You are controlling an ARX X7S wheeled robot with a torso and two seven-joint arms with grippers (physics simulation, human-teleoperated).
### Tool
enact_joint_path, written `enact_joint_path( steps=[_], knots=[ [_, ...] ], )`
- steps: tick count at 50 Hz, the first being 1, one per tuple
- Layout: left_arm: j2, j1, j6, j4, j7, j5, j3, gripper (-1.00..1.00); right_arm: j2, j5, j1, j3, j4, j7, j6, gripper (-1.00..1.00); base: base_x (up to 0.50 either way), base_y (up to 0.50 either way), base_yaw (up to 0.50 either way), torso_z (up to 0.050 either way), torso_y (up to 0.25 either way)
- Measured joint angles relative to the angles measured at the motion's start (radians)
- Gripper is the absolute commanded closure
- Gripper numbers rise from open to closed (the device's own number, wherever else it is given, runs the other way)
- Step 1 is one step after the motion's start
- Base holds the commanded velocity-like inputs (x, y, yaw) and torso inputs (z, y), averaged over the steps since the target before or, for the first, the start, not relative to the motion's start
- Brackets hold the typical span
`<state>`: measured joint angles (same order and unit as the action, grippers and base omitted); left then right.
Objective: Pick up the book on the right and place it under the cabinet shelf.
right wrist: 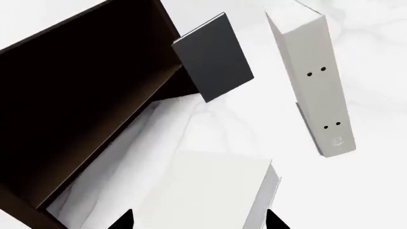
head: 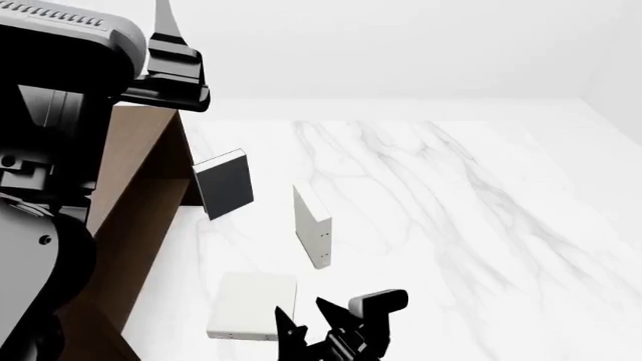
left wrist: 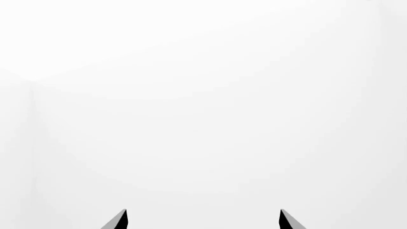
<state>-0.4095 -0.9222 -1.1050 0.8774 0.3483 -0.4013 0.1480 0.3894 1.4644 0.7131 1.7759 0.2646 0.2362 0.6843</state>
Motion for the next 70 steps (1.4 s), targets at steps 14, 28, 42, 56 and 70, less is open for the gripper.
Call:
enact_joint_path(
  steps=[14, 28, 42, 56, 70],
  knots=[
    [0.005, -0.018, -0.020, 0.011, 0.009, -0.013, 0.002, -1.00, 0.220, -0.227, 0.173, 0.052, -0.431, 0.222, -0.068, -1.00, 0.00, 0.00, 0.00, 0.000, 0.000],
    [0.010, -0.034, -0.036, 0.017, 0.013, -0.030, -0.003, -1.00, 0.429, -0.394, 0.444, 0.004, -0.812, 0.477, -0.233, -1.00, 0.00, 0.00, 0.00, 0.000, 0.000],
    [0.020, -0.004, -0.007, 0.014, 0.007, -0.047, -0.014, -1.00, 0.614, -0.381, 0.780, -0.142, -0.921, 0.673, -0.424, -1.00, 0.00, 0.00, 0.00, 0.000, 0.000],
    [0.107, 0.034, 0.035, 0.000, 0.003, -0.087, 0.035, -1.00, 0.731, -0.387, 0.964, -0.217, -0.912, 0.797, -0.594, -1.00, 0.00, 0.00, 0.00, 0.000, 0.000],
    [0.180, 0.112, 0.089, -0.004, 0.014, -0.103, 0.126, -1.00, 0.801, -0.387, 0.996, -0.242, -0.885, 0.816, -0.611, -1.00, 0.00, 0.00, 0.00, 0.000, 0.000]
  ],
)
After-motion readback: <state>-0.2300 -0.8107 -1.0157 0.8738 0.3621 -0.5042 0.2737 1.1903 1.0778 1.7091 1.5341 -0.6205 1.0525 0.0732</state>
